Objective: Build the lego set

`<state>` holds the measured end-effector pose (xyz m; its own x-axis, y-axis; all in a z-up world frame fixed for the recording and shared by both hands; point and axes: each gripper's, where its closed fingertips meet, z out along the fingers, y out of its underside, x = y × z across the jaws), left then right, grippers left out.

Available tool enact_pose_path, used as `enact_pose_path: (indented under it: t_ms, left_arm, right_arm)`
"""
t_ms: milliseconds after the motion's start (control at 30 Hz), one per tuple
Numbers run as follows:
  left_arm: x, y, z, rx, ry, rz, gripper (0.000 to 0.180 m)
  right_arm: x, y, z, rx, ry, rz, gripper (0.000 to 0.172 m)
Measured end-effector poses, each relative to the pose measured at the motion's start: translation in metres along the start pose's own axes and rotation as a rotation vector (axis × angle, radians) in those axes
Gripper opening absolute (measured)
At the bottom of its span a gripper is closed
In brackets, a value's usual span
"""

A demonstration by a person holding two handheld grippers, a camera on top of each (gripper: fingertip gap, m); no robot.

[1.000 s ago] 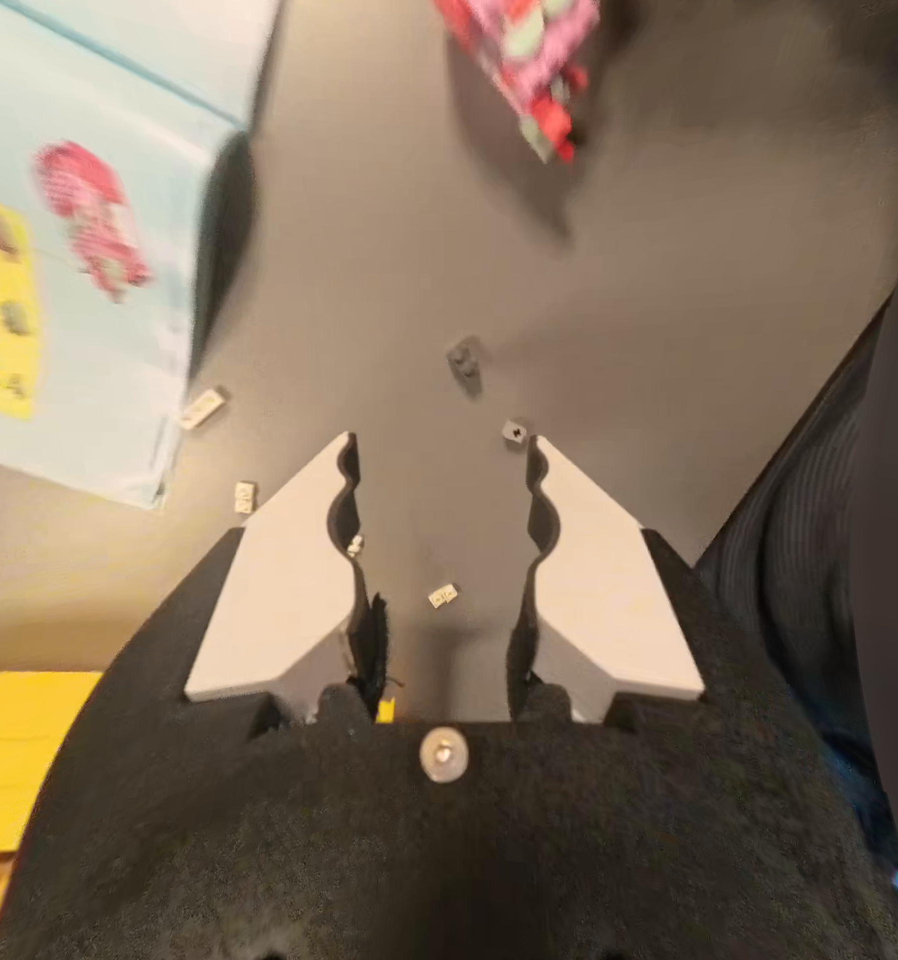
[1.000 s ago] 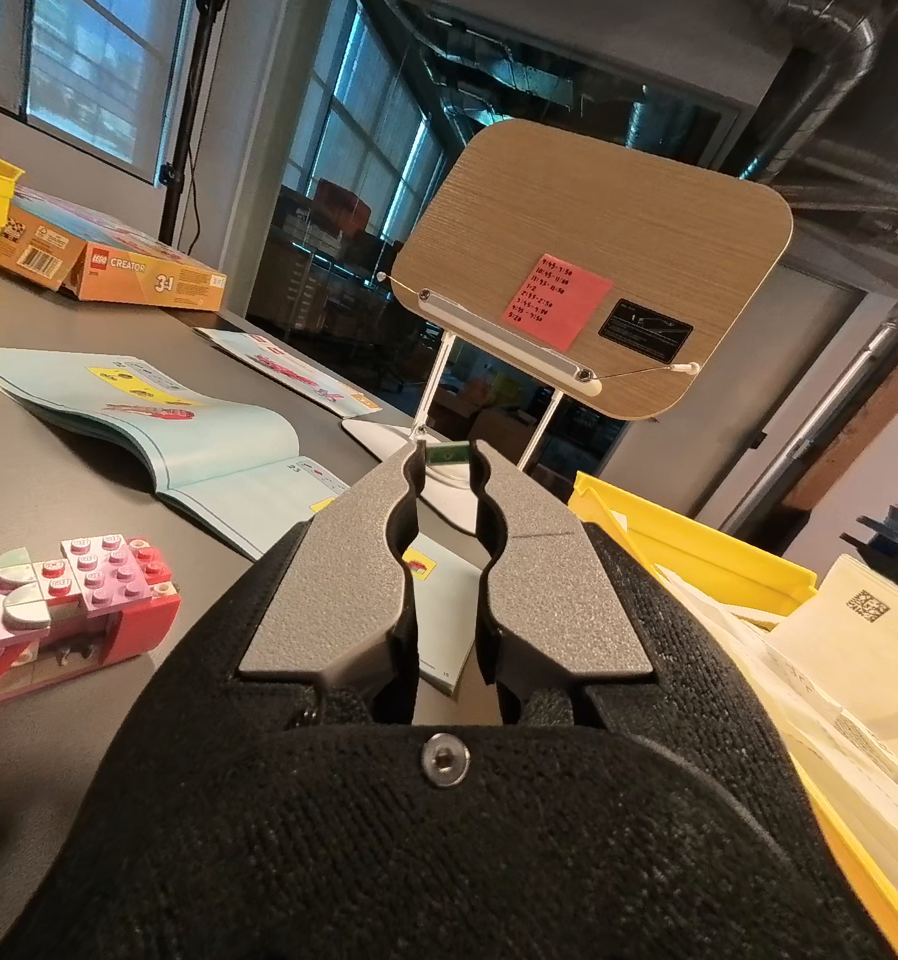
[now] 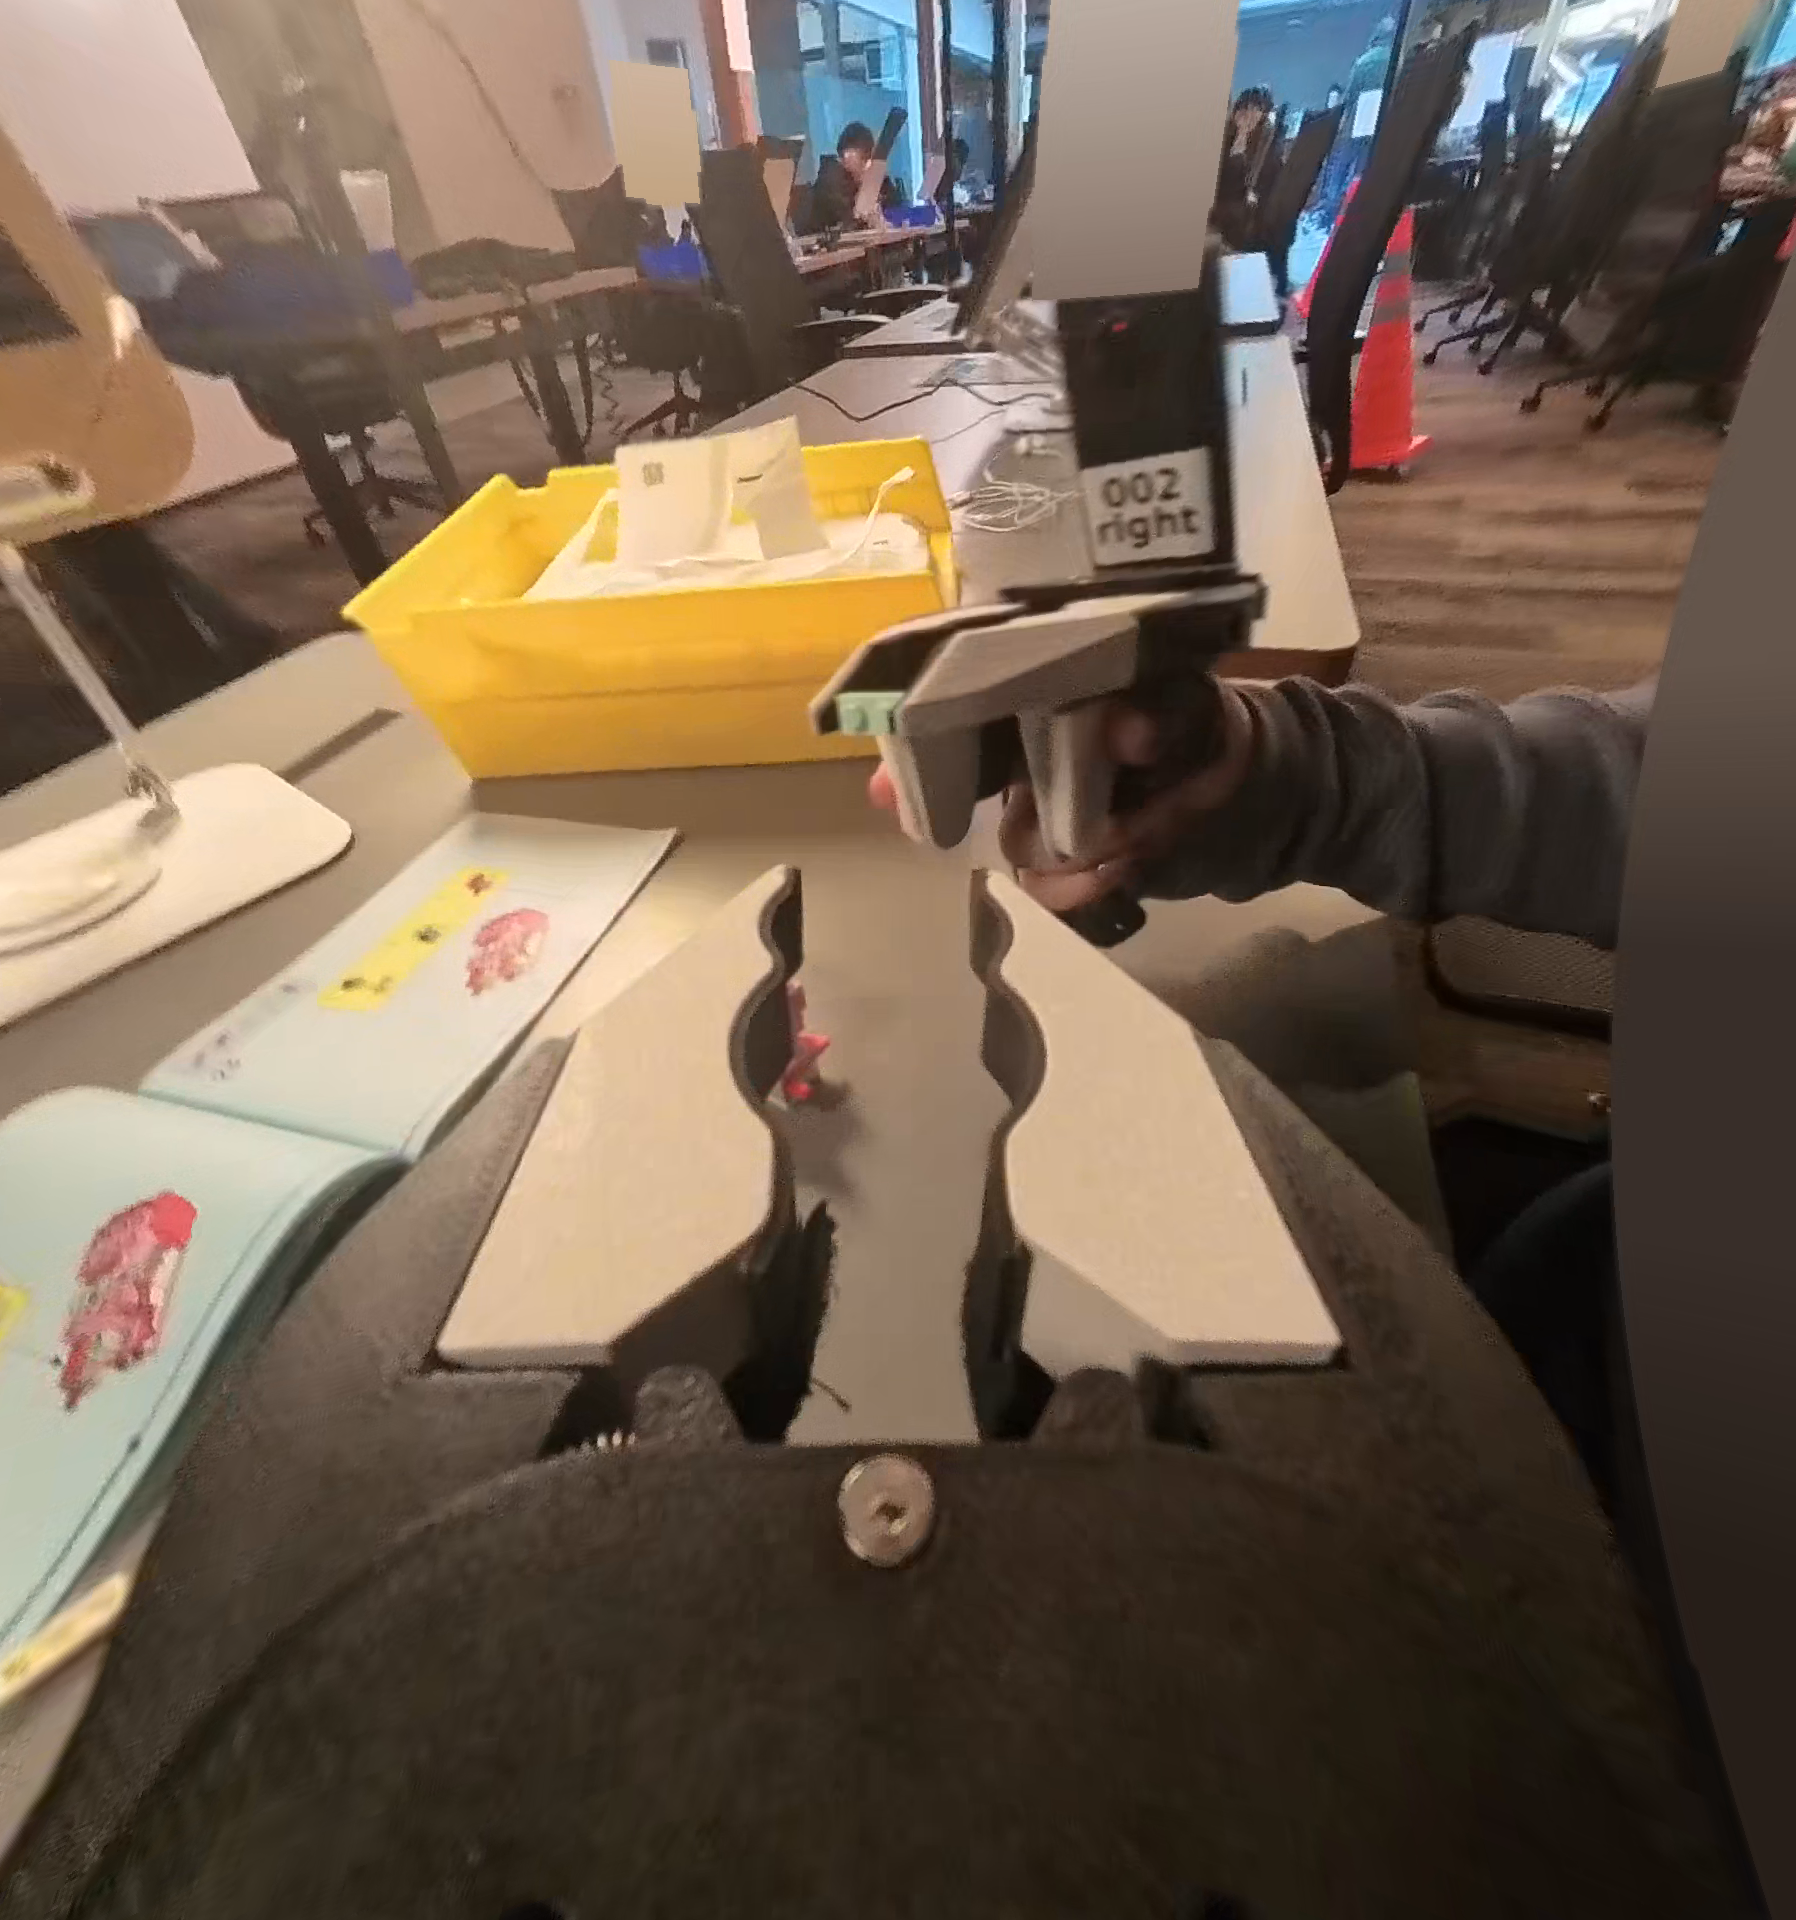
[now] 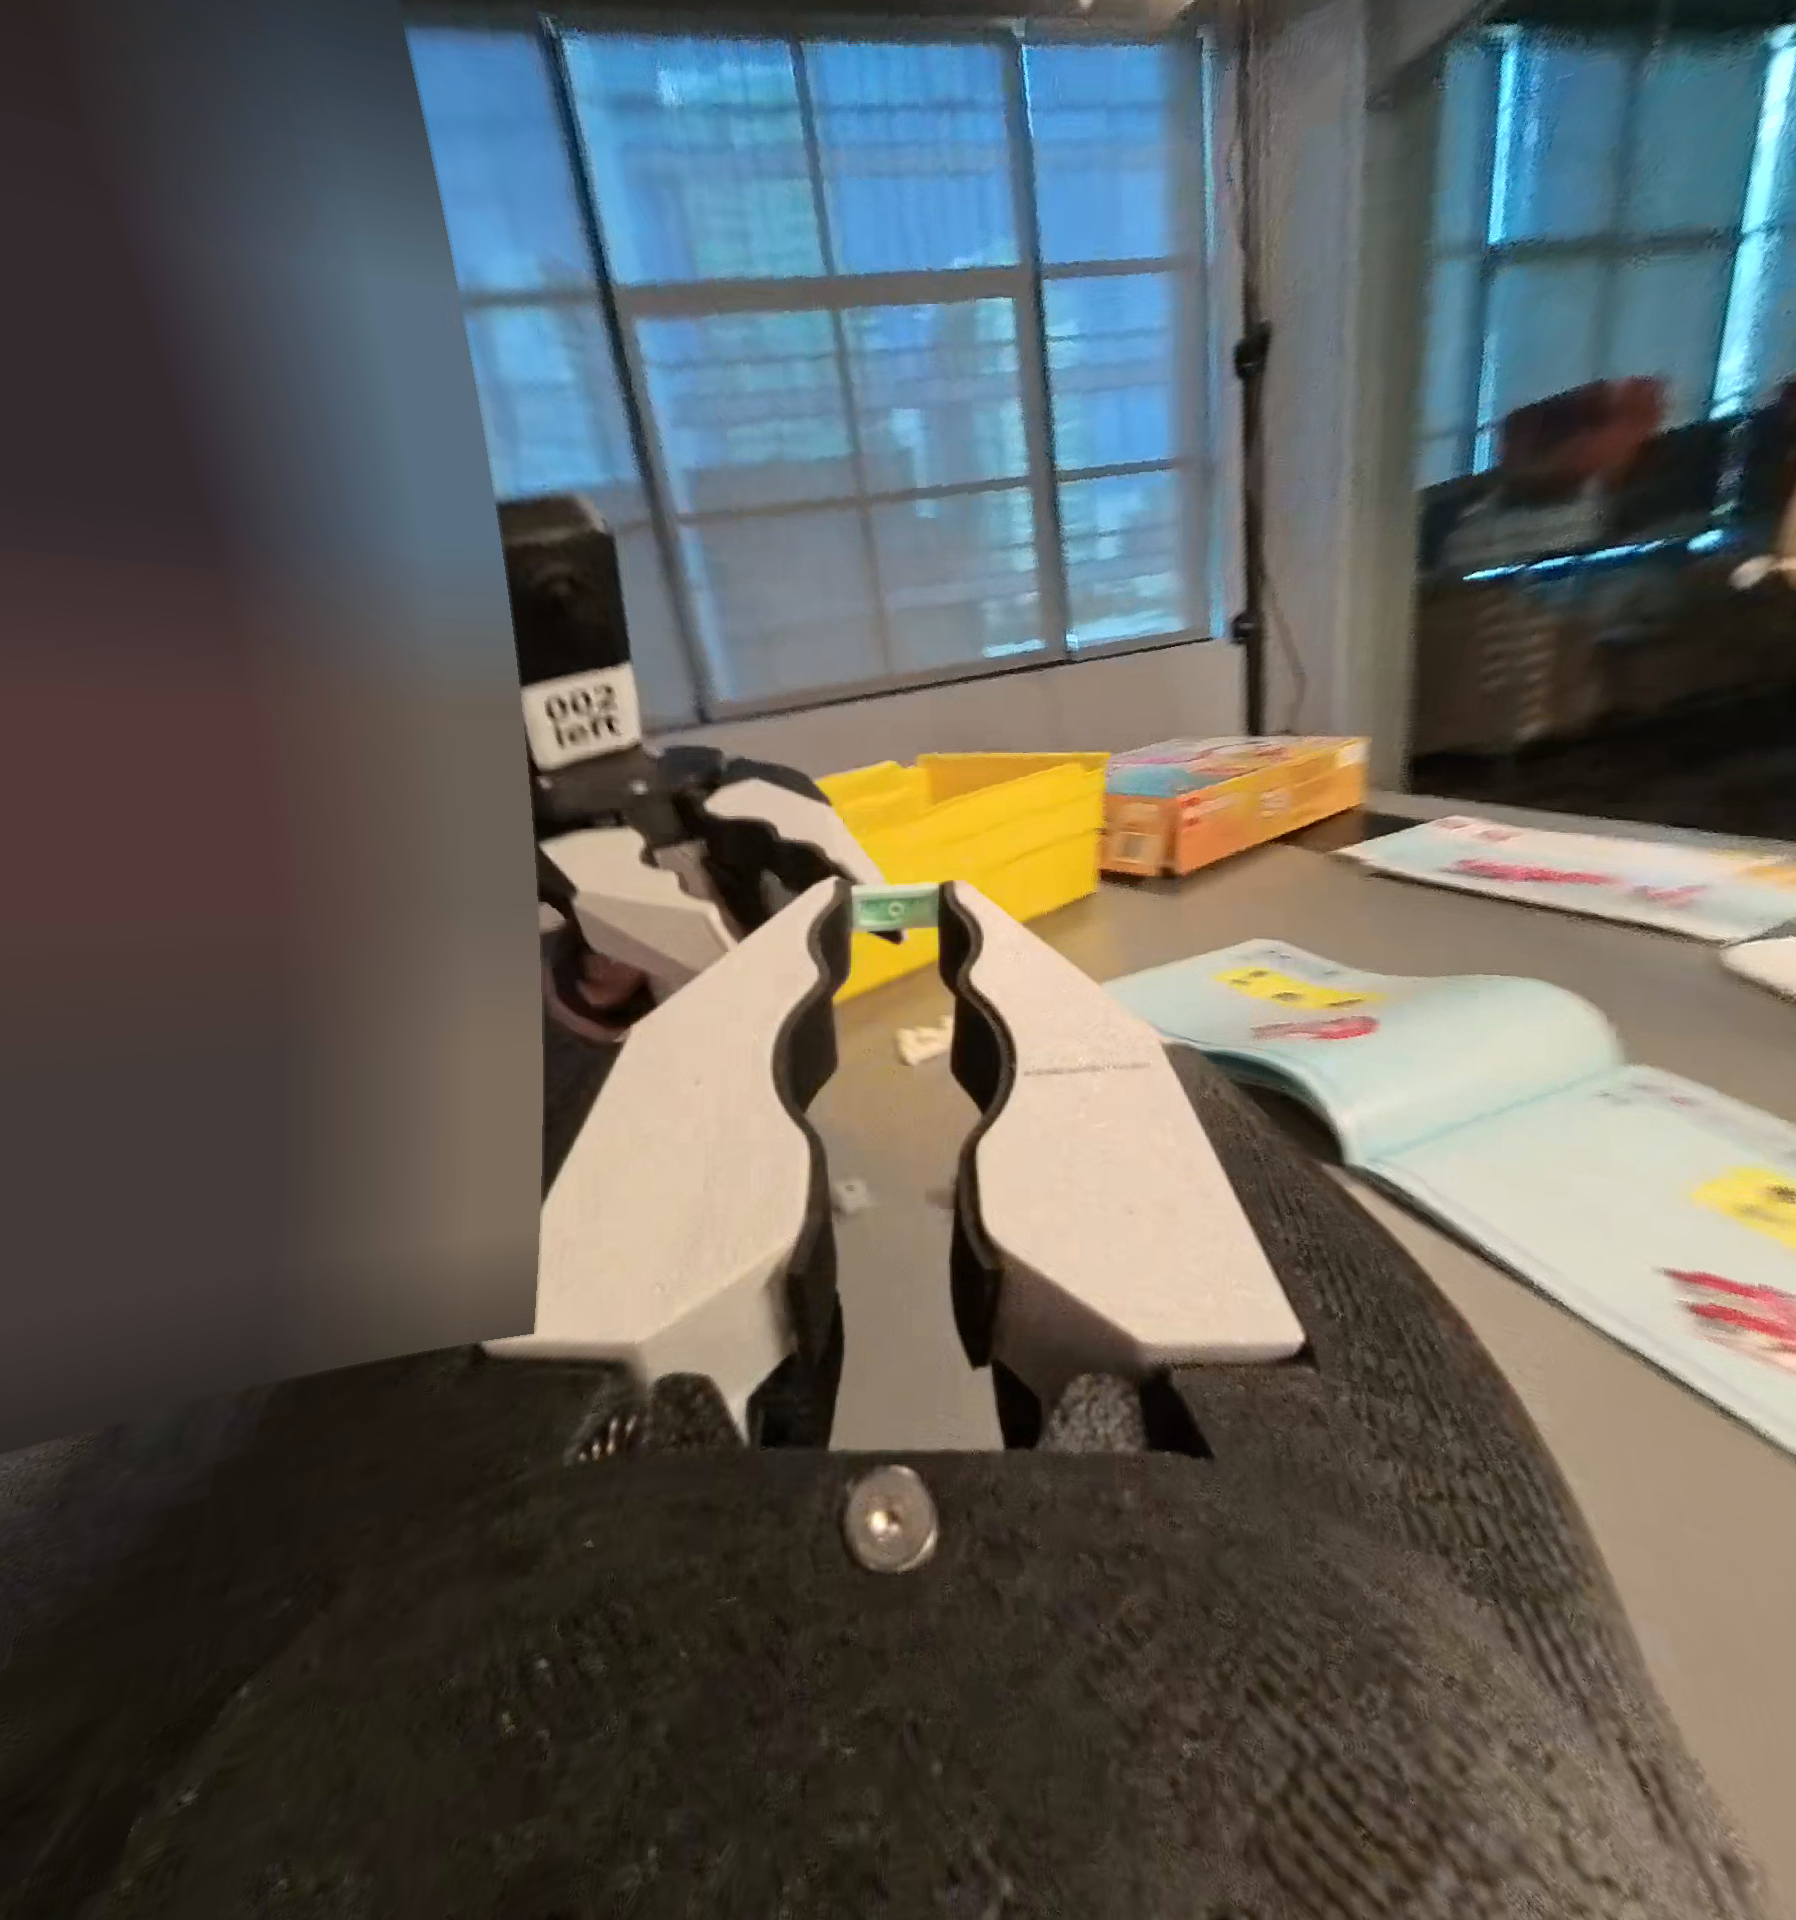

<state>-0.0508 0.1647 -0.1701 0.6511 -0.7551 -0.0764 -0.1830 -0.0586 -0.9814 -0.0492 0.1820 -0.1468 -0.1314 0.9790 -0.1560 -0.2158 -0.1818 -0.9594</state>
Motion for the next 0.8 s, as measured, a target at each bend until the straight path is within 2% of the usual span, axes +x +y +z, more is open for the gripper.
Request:
enact_pose_path:
  t_ms: [33,167,333,500,667,800]
  left_arm:
    - [-0.003,0.004,-0.002,-0.013,-0.013,-0.019,0.031]
    - [-0.016,0.023,-0.017,-0.11,-0.063,-0.089,0.031]
    - [-0.004,0.021,-0.026,-0.108,0.057,-0.278,0.028]
    - [0.009,0.008,-0.016,-0.045,0.213,-0.47,0.029]
    - [0.02,0.006,-0.013,-0.014,0.441,-0.677,0.029]
    - [0.023,0.009,-0.013,0.009,0.561,-0.793,0.017]
  right_arm:
    - [0.002,0.004,-0.001,-0.014,0.038,-0.072,0.015]
    - [0.007,0.008,-0.005,-0.03,0.191,-0.422,0.014]
    - [-0.006,0.026,0.008,-0.107,0.239,-0.796,0.015]
    - [-0.024,0.032,0.023,-0.099,0.206,-0.93,0.015]
    - [-0.029,0.041,0.023,-0.118,0.171,-0.94,0.015]
    - [-0.029,0.039,0.021,-0.106,0.18,-0.97,0.015]
